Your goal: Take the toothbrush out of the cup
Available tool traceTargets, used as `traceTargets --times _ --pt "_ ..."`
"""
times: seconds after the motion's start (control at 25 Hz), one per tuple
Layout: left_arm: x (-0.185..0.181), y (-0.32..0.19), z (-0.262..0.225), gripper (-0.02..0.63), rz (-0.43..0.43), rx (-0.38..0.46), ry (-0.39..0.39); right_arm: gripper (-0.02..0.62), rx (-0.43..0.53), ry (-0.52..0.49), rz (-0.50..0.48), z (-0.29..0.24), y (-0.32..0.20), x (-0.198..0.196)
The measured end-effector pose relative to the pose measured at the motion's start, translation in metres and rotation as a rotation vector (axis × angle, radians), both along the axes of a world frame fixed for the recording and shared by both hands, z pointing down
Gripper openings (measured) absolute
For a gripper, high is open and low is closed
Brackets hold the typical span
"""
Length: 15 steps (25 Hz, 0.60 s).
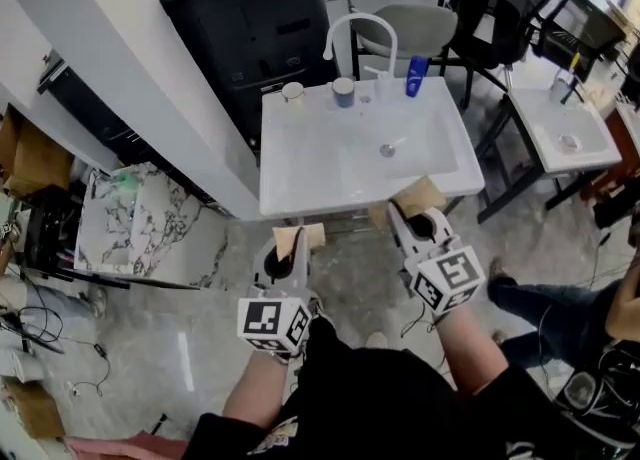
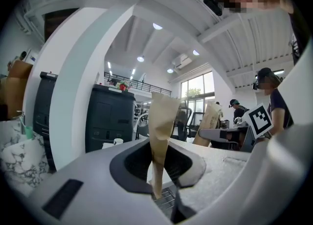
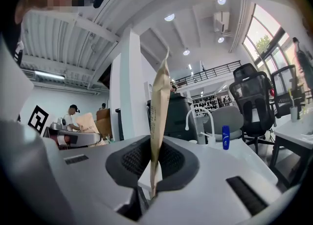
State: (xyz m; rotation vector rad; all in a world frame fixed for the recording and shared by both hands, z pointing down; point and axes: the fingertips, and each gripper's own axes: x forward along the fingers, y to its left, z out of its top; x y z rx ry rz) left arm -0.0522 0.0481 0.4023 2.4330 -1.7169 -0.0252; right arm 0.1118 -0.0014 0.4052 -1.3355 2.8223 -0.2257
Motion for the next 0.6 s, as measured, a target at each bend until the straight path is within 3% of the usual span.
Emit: traceTargets --times 0.28,0.6 --pt "0.002 0.060 -0.011 0.044 -0.104 0.004 -0.008 0.026 -0.024 -0.035 -0.081 0.002 0.050 0.005" --pt "-0.019 0.080 -0.015 0.044 -0.116 0.012 -0.006 0.026 -0.019 -0.051 -0.091 0.002 0.069 -0.014"
